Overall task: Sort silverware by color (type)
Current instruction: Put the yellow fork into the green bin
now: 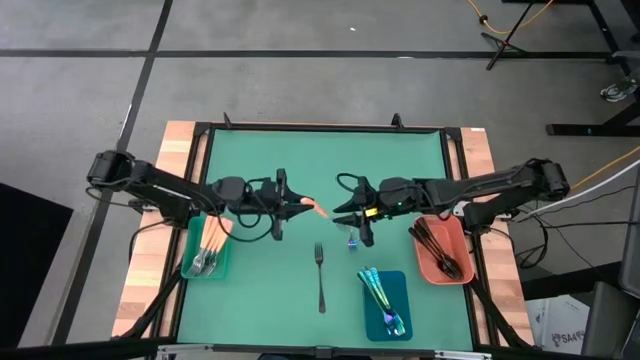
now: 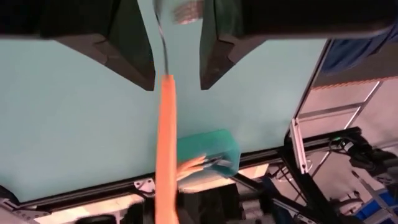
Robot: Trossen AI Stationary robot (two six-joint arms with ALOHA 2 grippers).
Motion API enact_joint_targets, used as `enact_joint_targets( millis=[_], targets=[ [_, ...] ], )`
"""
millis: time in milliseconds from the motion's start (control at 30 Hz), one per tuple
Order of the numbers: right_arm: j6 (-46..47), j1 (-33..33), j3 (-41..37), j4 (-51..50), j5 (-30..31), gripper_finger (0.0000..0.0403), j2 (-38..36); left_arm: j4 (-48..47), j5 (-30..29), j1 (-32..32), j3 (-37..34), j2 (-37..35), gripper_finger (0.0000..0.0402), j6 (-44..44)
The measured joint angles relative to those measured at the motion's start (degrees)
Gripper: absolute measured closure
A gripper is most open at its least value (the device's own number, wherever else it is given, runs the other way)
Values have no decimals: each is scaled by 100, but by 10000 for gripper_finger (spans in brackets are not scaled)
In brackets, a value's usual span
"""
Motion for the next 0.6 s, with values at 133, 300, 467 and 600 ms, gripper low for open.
enact_joint_targets(
  millis=[133,300,467,600],
  targets=[
    [-3,0,0,-491,0,287,-292,-1047,81,0,0,-621,358,-496],
    [-3,0,0,-746,2,287,-394,-2811,769,85,0,-1706,358,-1629],
    [-3,0,0,-868,47,287,-374,-4785,1816,230,2,-2860,358,-3423],
    [-3,0,0,-858,61,287,-370,-6162,2542,289,0,-3665,357,-4555]
  ],
)
